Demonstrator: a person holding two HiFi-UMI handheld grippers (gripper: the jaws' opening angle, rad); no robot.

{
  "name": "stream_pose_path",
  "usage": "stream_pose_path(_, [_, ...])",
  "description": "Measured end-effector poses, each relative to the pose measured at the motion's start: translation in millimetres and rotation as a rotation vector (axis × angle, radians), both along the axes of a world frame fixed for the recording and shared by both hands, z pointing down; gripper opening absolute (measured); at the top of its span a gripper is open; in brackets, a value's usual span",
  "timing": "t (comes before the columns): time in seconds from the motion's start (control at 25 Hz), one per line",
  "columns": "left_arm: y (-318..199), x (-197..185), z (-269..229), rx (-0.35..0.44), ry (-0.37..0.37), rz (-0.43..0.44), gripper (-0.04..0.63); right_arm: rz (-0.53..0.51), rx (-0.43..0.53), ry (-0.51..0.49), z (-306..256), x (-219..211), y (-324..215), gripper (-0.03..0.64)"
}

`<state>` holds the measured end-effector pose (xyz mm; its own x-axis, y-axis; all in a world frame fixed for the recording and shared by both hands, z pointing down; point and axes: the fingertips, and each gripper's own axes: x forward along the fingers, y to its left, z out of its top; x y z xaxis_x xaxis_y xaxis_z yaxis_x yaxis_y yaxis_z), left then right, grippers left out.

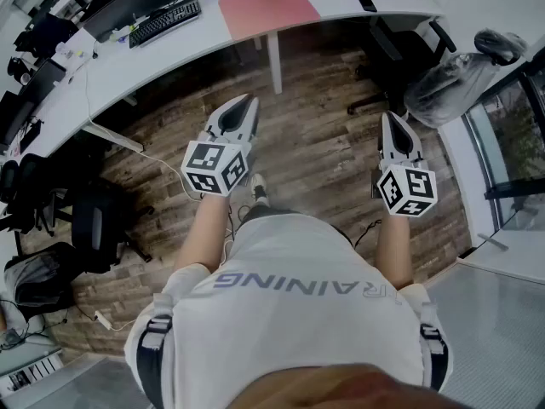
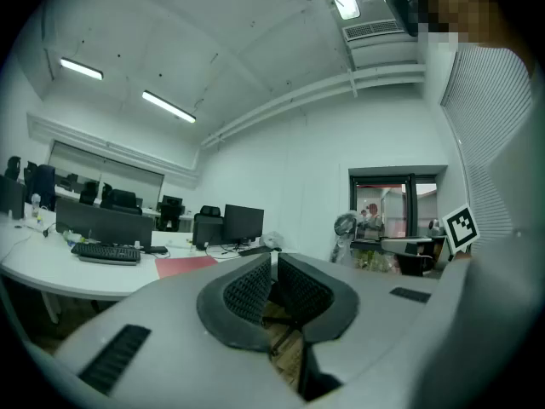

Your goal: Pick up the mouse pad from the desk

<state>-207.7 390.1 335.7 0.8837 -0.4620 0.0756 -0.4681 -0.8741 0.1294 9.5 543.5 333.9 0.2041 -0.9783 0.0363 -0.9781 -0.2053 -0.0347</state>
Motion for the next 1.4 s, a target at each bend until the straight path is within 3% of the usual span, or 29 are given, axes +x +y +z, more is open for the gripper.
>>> stream_pose_path(0.44, [-12.2, -7.3, 3.1, -0.006, -0.012, -0.02, 0.051, -0.016, 0.0, -0.023, 7.4, -3.0, -5.3, 0.023])
stream_pose_path(0.76, [-28.4, -9.2, 7.1, -0.017, -0.02, -0.029, 0.051, 0.016, 0.043, -0.08, 8.6, 6.6, -17.2, 0.023])
stream_pose_path(0.92, [-36.8, -4.8, 14.7, -0.028, -0.028, -0.016, 0.051, 0.033, 0.02, -0.098, 19.6, 10.6, -25.3, 0.023])
stream_pose_path(1.4, [-121.7, 18.4, 23.5, -0.072, -0.014, 0.049, 0.051, 0.101, -0.048, -0.104, 30.7, 24.9, -94.8, 0.023])
